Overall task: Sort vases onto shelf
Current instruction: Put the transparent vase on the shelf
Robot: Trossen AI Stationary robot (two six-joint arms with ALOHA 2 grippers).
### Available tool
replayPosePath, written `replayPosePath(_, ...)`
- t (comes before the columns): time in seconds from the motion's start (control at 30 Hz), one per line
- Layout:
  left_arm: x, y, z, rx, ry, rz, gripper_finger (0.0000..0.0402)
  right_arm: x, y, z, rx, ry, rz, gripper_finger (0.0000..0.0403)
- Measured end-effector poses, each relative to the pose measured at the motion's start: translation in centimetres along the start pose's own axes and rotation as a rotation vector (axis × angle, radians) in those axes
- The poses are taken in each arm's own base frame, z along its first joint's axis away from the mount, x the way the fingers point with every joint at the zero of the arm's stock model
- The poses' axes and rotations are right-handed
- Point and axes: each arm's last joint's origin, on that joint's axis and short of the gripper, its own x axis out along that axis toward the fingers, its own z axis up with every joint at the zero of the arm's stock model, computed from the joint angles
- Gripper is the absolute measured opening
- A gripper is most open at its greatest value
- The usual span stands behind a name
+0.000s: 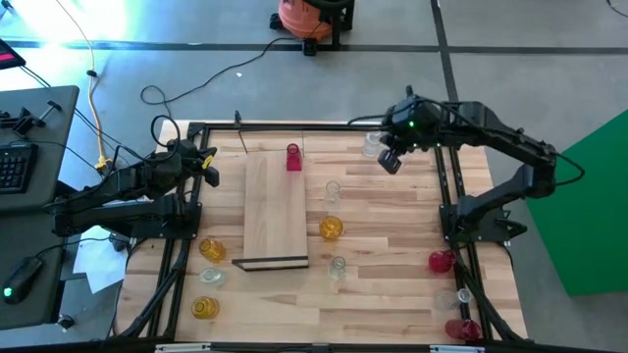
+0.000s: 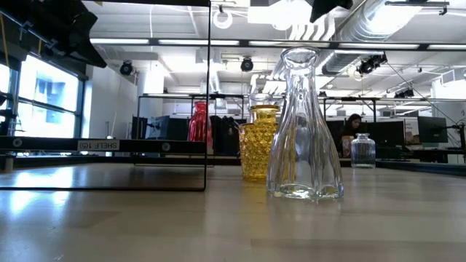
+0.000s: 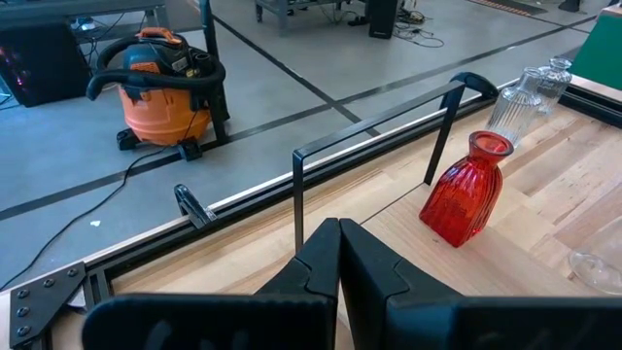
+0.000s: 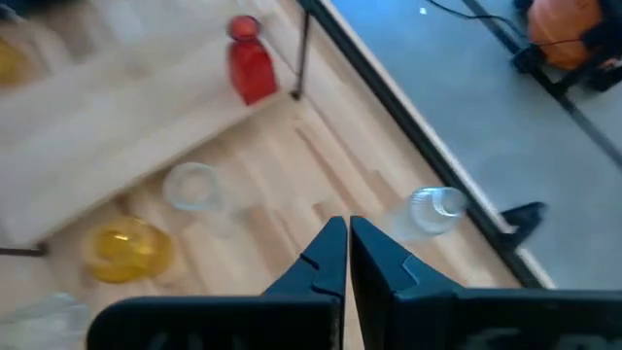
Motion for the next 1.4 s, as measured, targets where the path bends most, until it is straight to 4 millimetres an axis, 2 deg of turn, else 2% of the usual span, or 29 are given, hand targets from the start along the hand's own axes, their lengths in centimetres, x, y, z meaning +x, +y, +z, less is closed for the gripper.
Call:
replayPosePath(0.13,0.0,0.0,0.0,0.000,0.000,0.000,0.0001,-0.3,1.7,0.4,0.031,-0.077,0.032,0.0000)
replayPosePath(0.2,0.0,0.0,0.0,0.000,0.000,0.000,0.0001,-0.3,1.5,0.7,0.046,-0.115,-0.021,0.0000)
replayPosePath(0.33,0.0,0.0,0.0,0.000,0.000,0.000,0.0001,0.2,-1.4,1.1,0.122,-0.111,-0.167,0.0000)
replayPosePath(0.6,0.0,0.0,0.0,0.000,0.000,0.000,0.0000,0.8,-7.8,1.5,0.337,-0.101,-0.329,0.0000)
replayPosePath(0.9,0.0,0.0,0.0,0.000,0.000,0.000,0.0001,0.3,-12.3,1.3,0.866,-0.227,-0.441,0.0000)
replayPosePath(1.07,0.0,0.0,0.0,0.000,0.000,0.000,0.0001,0.2,-11.9,1.5,1.090,-0.329,-0.474,0.0000)
replayPosePath(1.23,0.0,0.0,0.0,0.000,0.000,0.000,0.0000,0.6,-10.6,1.7,1.134,-0.389,-0.562,0.0000)
replayPosePath(1.4,0.0,0.0,0.0,0.000,0.000,0.000,0.0001,1.7,-10.5,1.4,1.165,-0.365,-0.670,0.0000)
